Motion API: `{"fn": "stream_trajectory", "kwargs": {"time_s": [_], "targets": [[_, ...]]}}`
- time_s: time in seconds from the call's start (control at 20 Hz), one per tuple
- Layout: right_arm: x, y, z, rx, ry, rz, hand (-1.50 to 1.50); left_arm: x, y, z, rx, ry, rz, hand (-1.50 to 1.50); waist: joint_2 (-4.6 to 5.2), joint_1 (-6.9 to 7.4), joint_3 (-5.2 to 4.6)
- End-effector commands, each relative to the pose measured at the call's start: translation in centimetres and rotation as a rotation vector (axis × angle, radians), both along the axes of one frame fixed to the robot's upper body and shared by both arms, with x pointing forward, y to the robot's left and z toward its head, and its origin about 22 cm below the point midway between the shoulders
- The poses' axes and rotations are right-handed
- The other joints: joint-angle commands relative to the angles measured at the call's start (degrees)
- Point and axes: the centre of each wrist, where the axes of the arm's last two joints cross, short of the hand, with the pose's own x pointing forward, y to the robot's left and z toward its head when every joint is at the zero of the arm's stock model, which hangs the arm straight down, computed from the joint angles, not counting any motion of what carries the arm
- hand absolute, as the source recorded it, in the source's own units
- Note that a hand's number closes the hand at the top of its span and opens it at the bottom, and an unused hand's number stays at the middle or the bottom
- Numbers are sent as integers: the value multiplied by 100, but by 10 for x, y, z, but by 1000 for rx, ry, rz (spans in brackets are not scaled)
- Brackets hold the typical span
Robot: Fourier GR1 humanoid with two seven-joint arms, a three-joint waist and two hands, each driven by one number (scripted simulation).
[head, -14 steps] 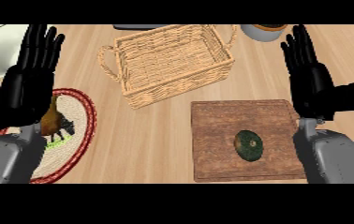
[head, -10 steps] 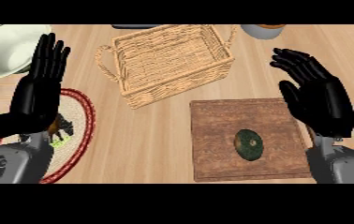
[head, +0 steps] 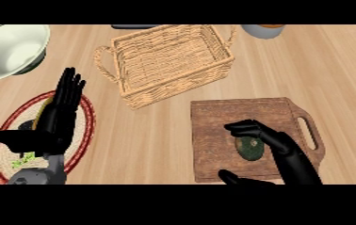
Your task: Pick the squash from the cutting board and place it in the basket
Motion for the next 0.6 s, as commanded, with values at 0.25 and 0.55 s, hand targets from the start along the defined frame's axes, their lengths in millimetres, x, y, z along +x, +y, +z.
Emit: {"fn": "stream_trajectory", "kwargs": {"time_s": [0.25,0.55], "targets": [[-34,-26,23,-375,-9,-554,-150,-19,-11,-14,4,45,37,0,-22,-135,-43],[-50,-56,72,-826,116,-639,-150,-18,-14,-8,-4,33,9,0,35,-7,-49]]}}
